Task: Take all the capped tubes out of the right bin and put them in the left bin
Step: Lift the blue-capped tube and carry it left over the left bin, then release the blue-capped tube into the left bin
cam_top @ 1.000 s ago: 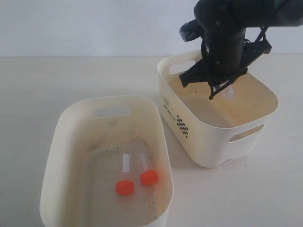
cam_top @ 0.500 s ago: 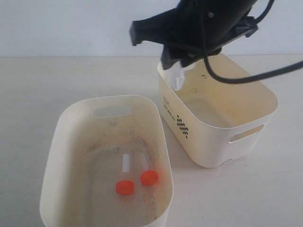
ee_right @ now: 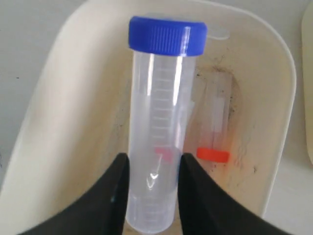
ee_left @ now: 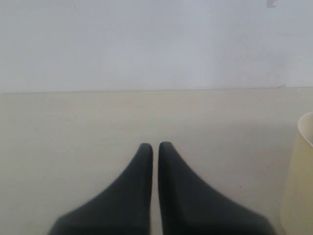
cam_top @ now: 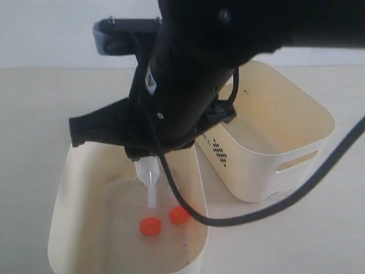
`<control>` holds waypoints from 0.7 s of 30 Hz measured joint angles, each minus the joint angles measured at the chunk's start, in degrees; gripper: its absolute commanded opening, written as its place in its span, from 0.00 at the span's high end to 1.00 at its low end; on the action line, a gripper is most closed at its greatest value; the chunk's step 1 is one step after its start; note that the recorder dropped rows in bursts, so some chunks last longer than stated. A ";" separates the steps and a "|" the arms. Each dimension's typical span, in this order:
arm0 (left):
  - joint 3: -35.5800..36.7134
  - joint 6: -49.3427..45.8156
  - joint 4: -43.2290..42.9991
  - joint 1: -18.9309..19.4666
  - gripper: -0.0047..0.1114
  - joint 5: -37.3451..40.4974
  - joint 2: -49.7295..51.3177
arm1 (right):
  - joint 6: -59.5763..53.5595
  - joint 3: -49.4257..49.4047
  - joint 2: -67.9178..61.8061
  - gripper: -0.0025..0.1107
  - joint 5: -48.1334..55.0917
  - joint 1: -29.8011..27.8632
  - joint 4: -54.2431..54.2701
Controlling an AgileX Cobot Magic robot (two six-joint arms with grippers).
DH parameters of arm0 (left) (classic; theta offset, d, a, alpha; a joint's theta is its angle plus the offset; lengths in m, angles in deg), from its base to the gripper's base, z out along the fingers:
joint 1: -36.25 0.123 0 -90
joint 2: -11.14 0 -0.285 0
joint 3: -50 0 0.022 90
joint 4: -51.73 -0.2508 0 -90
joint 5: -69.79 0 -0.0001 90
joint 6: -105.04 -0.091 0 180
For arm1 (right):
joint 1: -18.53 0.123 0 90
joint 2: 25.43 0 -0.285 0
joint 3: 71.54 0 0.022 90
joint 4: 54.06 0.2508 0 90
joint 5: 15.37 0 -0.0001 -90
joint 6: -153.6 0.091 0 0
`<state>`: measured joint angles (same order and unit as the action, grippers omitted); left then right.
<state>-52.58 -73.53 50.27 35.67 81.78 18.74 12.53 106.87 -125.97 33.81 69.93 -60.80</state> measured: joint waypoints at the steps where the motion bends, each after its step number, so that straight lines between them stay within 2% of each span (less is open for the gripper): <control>1: 0.00 0.00 0.00 0.00 0.92 0.00 0.00 | 0.28 -1.02 -0.12 0.67 -0.75 0.00 0.00; 2: 0.00 0.00 0.00 0.00 0.92 0.00 0.00 | 0.56 -1.79 -0.12 0.51 -1.39 0.00 0.22; 5: 0.00 0.00 0.00 0.00 0.92 0.00 0.00 | 0.46 -2.74 -0.12 0.18 -3.04 0.00 0.87; 6: 0.00 0.00 0.00 0.00 0.92 0.00 0.00 | -0.14 -2.85 -0.12 0.12 -3.47 0.03 1.01; 7: 0.00 0.00 0.00 0.00 0.92 0.00 0.00 | -1.08 -2.85 -0.12 0.13 -4.04 0.14 1.00; 9: 0.00 0.00 0.00 0.00 0.92 0.00 0.00 | -2.39 -2.85 -0.12 0.27 -4.30 0.58 1.24; 10: 0.00 0.00 0.00 0.00 0.92 0.00 0.00 | -2.62 -2.85 -0.12 0.45 -4.30 0.54 1.24; 11: 0.00 0.00 0.00 0.00 0.92 0.00 0.00 | -2.96 -2.85 -0.12 0.57 -4.17 0.54 1.33; 12: 0.00 0.00 0.00 0.00 0.92 0.00 0.00 | -2.99 -2.85 -0.12 0.82 -3.90 0.54 1.33; 13: 0.00 0.00 0.00 0.00 0.92 0.00 0.00 | -3.12 -2.85 -0.12 0.97 -3.25 0.54 0.39; 15: 0.00 0.00 0.00 0.00 0.92 0.00 0.00 | -2.93 -2.94 1.27 0.96 -2.21 0.54 -4.09; 18: 0.00 0.00 0.00 0.00 0.92 0.00 0.00 | 1.21 -2.97 6.43 0.96 0.05 -0.22 -17.16; 21: 0.00 0.00 0.00 0.00 0.92 0.00 0.00 | 1.00 -2.13 10.13 0.96 1.42 -6.99 -20.89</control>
<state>-52.58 -73.53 50.27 35.67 81.78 18.74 13.54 104.73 -115.84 35.23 62.94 -81.69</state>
